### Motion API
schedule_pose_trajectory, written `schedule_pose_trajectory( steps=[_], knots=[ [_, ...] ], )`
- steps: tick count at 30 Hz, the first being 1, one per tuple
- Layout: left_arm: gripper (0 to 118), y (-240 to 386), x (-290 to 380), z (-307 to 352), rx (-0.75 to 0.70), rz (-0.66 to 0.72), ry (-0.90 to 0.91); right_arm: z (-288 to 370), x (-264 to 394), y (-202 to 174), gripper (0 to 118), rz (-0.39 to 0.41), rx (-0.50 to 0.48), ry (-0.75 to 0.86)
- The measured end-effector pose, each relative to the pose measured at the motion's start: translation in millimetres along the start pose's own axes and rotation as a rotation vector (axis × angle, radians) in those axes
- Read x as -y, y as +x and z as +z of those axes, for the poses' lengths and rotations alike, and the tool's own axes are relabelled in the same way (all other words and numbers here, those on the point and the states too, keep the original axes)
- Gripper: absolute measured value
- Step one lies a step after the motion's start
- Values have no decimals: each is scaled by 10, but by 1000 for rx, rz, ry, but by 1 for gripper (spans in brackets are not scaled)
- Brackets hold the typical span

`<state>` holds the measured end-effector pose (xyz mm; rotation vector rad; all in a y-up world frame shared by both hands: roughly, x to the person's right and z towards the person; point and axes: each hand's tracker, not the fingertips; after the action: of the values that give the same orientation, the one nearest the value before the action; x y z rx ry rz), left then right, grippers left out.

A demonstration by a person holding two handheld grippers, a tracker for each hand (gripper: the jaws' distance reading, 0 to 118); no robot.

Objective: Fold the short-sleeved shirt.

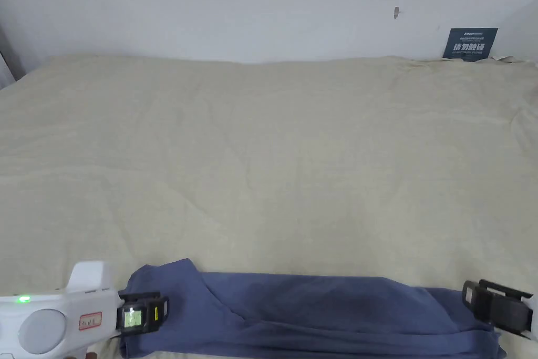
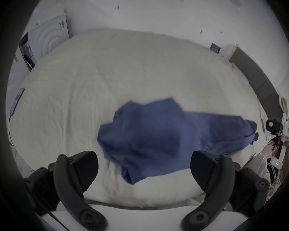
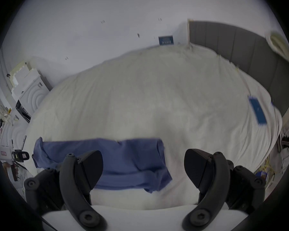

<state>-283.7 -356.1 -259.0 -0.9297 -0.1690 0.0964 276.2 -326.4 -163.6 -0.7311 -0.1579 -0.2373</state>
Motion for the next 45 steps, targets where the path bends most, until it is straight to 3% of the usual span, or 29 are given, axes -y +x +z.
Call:
schedule_pose_trajectory(
  steps=[11,17,20,25,26,27,30,37,39,45],
  knots=[
    [114,298,-619,368,-1,17,353,362,-483,-481,102,65,22,346],
    [112,470,-763,405,-79,-70,536,429,-560,-690,101,111,78,509],
    [99,525,-738,406,-60,-87,634,445,-541,-757,94,150,99,578],
    [45,620,-640,373,-100,-125,714,422,-498,-736,22,152,96,633],
    [31,619,-627,358,-96,-126,717,422,-485,-722,7,141,93,645],
    [11,624,-617,355,-97,-128,722,426,-473,-710,1,133,89,660],
    [0,617,-581,352,-89,-122,739,408,-463,-679,0,142,98,679],
    [0,619,-572,376,-57,-145,708,383,-475,-605,0,140,100,673],
    [0,571,-604,354,-28,-121,624,382,-485,-592,0,143,100,671],
    [0,133,-620,120,297,58,243,502,-476,-717,0,158,98,662]
  ],
)
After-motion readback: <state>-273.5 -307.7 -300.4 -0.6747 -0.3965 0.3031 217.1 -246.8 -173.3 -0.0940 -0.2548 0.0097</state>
